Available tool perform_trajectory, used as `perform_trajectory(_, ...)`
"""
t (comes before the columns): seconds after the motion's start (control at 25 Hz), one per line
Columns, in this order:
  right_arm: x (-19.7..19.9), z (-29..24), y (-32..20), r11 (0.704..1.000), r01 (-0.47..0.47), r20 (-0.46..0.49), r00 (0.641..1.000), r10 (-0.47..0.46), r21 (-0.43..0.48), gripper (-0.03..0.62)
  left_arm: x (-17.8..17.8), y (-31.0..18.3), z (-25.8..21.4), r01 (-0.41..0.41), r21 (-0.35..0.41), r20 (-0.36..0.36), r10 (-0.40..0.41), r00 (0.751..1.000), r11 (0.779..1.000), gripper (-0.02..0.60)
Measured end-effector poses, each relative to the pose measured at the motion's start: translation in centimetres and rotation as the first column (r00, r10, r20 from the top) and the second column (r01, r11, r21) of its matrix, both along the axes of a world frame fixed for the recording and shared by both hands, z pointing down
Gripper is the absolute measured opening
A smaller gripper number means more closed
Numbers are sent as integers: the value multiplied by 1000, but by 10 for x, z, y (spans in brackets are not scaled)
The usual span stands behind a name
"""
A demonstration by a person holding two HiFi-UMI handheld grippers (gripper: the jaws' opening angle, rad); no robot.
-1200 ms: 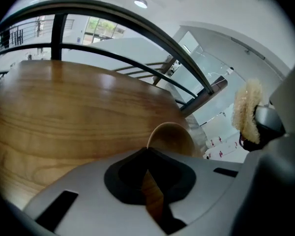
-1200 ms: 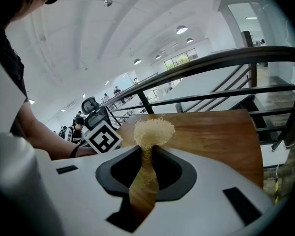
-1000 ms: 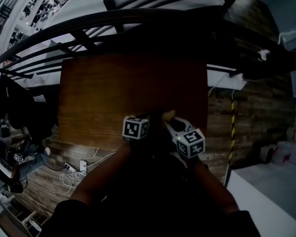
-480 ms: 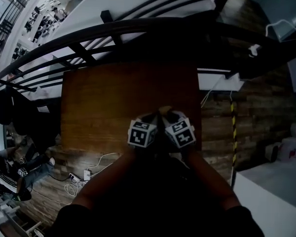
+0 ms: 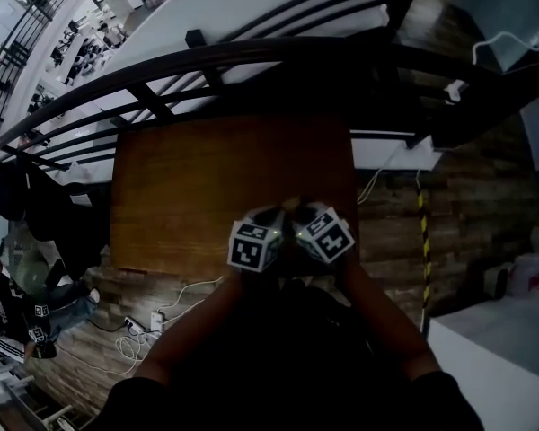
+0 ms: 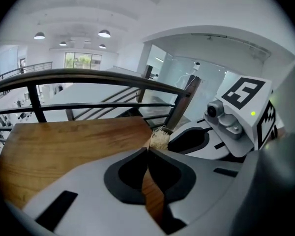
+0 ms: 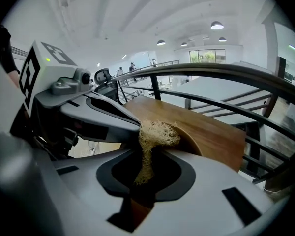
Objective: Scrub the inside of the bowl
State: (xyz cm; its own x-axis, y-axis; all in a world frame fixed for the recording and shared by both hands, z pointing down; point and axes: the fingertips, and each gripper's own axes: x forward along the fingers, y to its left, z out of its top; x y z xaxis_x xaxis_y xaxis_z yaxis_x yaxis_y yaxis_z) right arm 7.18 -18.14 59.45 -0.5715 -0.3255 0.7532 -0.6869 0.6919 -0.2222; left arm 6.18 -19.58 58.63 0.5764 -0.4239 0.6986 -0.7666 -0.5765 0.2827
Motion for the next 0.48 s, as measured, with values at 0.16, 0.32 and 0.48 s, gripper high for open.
perform_trajectory(0.16,2,12,23,996,45,-16,999,-47,-81,69,11,4,-14,1,61,-4,0,1000,998,8)
perform_trajectory(0.32,12,20,41,990,78,-94,992,-89,-114,69,15,10,-10,-7,70,22,5,1000,998,8)
perform_trajectory(0.48,36,17,39,989,138,-281,948,-147,-50,69,14,15,-4,22,36,24,-23,999,999,6)
